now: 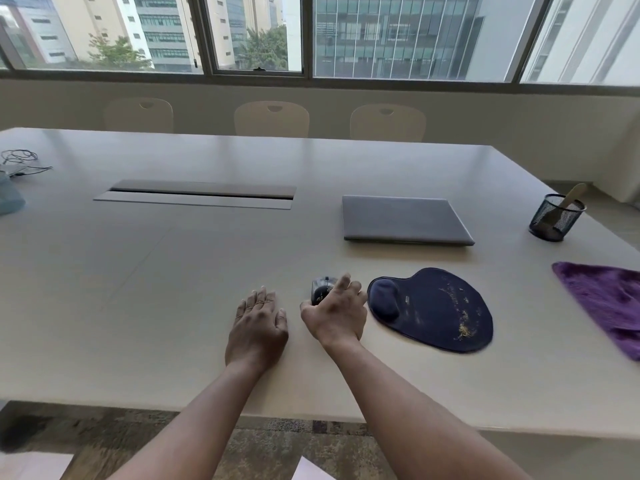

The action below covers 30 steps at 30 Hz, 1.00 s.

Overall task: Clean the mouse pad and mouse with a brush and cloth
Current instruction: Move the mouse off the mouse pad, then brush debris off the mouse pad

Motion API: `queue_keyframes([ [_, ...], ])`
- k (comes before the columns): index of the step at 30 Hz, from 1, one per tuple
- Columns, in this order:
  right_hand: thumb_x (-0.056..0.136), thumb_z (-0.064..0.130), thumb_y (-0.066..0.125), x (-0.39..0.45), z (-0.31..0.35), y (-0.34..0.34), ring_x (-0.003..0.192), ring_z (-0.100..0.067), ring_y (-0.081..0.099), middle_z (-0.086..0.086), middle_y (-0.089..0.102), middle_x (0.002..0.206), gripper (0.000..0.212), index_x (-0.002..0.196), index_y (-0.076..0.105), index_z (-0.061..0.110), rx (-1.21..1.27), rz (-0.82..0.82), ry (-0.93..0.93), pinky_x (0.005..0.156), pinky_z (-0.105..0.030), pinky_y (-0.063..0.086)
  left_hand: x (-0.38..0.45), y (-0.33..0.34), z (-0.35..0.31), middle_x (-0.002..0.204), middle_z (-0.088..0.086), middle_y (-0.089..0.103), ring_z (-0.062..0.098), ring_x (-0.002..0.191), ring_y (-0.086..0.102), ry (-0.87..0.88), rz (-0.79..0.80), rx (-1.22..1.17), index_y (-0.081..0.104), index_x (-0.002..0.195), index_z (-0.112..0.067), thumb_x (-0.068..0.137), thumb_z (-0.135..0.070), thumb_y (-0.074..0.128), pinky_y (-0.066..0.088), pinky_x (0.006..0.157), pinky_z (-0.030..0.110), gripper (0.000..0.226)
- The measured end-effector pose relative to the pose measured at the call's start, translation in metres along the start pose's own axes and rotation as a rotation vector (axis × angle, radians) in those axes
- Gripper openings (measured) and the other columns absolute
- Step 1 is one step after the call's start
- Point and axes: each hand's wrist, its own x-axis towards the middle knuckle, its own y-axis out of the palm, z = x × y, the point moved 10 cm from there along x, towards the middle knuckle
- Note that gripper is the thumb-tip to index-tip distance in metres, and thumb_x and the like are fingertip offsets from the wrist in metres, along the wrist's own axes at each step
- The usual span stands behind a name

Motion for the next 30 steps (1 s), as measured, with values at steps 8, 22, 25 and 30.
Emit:
queue_keyframes([
  [8, 0.076, 0.066, 0.056, 0.003, -0.007, -0.009, 0.127, -0.032, 0.036, -0.013, 0.040, 0.135, 0.093, 0.141, 0.029, 0.005, -0.035, -0.014, 0.014, 0.099, -0.044, 0.041, 0.001, 0.002, 0.001, 0.163, 0.002, 0.016, 0.013, 0.151, 0.009, -0.018, 0.032, -0.001, 0.024, 0.155, -0.016, 0.102, -0.034, 0.031, 0.002, 0.122, 0.029, 0.057],
  [22, 0.086, 0.052, 0.057, 0.051, -0.092, -0.131, 0.121, -0.031, 0.042, -0.013, 0.048, 0.130, 0.061, 0.125, 0.053, 0.005, 0.045, -0.284, 0.084, 0.093, -0.042, 0.045, 0.053, -0.030, -0.131, 0.156, -0.003, 0.036, 0.015, 0.146, 0.027, 0.211, -0.050, -0.116, 0.042, 0.147, -0.022, 0.100, -0.031, 0.041, 0.030, 0.112, 0.034, 0.048],
  [25, 0.087, 0.049, 0.057, 0.068, -0.118, -0.158, 0.119, -0.032, 0.045, -0.012, 0.054, 0.125, 0.052, 0.118, 0.057, 0.007, 0.068, -0.309, 0.101, 0.095, -0.041, 0.045, 0.063, -0.023, -0.173, 0.151, -0.002, 0.045, 0.020, 0.136, 0.043, 0.268, -0.028, -0.117, 0.045, 0.145, -0.023, 0.098, -0.034, 0.042, 0.038, 0.105, 0.033, 0.048],
  [30, 0.087, 0.045, 0.058, 0.100, -0.172, -0.206, 0.110, -0.032, 0.058, -0.011, 0.062, 0.117, 0.043, 0.112, 0.057, 0.010, 0.123, -0.345, 0.184, 0.087, -0.036, 0.045, 0.083, -0.005, -0.250, 0.138, -0.004, 0.058, 0.024, 0.121, 0.057, 0.356, 0.010, -0.176, 0.048, 0.143, -0.027, 0.093, -0.038, 0.049, 0.045, 0.096, 0.036, 0.051],
])
